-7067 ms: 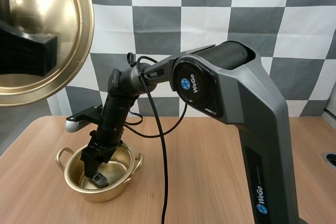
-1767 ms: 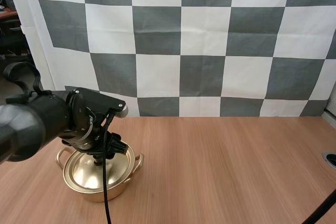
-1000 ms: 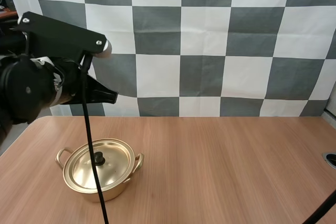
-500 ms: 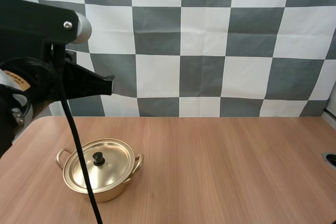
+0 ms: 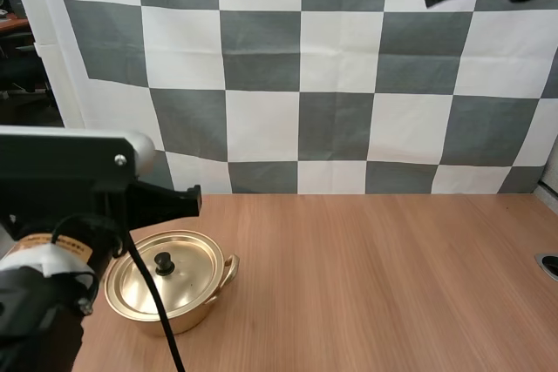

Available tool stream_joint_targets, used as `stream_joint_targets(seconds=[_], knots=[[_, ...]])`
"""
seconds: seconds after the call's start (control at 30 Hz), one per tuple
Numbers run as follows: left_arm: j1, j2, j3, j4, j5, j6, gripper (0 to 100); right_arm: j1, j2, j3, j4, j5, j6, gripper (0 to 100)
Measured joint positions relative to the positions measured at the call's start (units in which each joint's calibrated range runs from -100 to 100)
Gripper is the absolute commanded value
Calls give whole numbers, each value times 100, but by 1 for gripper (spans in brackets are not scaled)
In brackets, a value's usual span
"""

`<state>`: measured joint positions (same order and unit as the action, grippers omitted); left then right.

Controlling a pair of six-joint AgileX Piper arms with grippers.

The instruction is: Open the pot, put the car inside, and close it

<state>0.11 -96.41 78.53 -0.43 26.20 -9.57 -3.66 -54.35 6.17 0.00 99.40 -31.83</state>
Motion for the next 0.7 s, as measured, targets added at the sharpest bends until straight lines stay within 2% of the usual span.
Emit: stream_joint_targets(seconds=[0.07,0.3,0.33,0.4,0.5,0.7], knots=[[-7,-225,419,0,-374,0,0,0,-329,428,-174,-198,165,0],[-7,-352,940,-11,-797,0,0,0,-682,929,-333,-736,299,0],[-7,-359,1130,-11,-906,0,0,0,-792,1140,-384,-929,345,0],[-45,-359,1836,-11,-1422,0,0,0,-938,2494,-917,-2412,717,0],[-136,-359,2146,-11,-1459,0,0,0,-938,3122,-873,-2904,816,0],[-136,-359,2147,-106,-930,0,0,0,-938,3657,-396,-3007,837,0]])
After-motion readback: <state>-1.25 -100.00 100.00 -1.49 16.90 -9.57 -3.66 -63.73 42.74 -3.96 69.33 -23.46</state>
